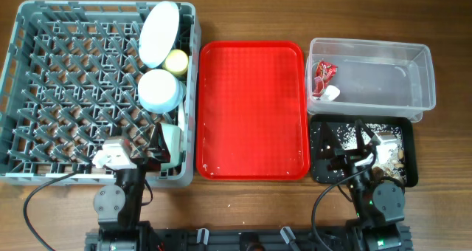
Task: Sort waste into correct bins and load items into the dishwasher rack
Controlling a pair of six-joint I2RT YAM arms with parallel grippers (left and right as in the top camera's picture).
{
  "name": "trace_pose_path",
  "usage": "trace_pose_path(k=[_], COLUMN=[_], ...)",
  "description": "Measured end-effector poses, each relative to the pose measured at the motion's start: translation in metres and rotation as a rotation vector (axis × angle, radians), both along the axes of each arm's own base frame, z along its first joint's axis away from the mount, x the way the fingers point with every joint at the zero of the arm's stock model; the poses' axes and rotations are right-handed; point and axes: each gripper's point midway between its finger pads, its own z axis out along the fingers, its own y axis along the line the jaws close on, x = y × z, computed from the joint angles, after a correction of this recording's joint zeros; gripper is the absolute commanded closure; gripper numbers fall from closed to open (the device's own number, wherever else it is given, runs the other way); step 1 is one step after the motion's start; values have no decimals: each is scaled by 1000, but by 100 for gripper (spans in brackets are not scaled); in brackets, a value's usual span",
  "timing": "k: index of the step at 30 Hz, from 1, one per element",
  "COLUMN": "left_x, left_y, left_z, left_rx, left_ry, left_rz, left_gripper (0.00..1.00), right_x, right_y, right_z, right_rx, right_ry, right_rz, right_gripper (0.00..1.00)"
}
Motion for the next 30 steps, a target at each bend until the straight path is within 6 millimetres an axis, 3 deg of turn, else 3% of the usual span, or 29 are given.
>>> trace_pose_path(k=[6, 30], left_x=[0, 0], left_y=[1, 1], left_z=[0, 0], left_rx=[82, 86], left_ry=[-2, -2], left_rz=[-2, -3], left_gripper=[0, 0], right_x=[0, 0], right_y=[0, 0], right_z=[0, 0], right_rx=[0, 0], right_ry=[0, 0], right_rz=[0, 0], right_gripper=[0, 0])
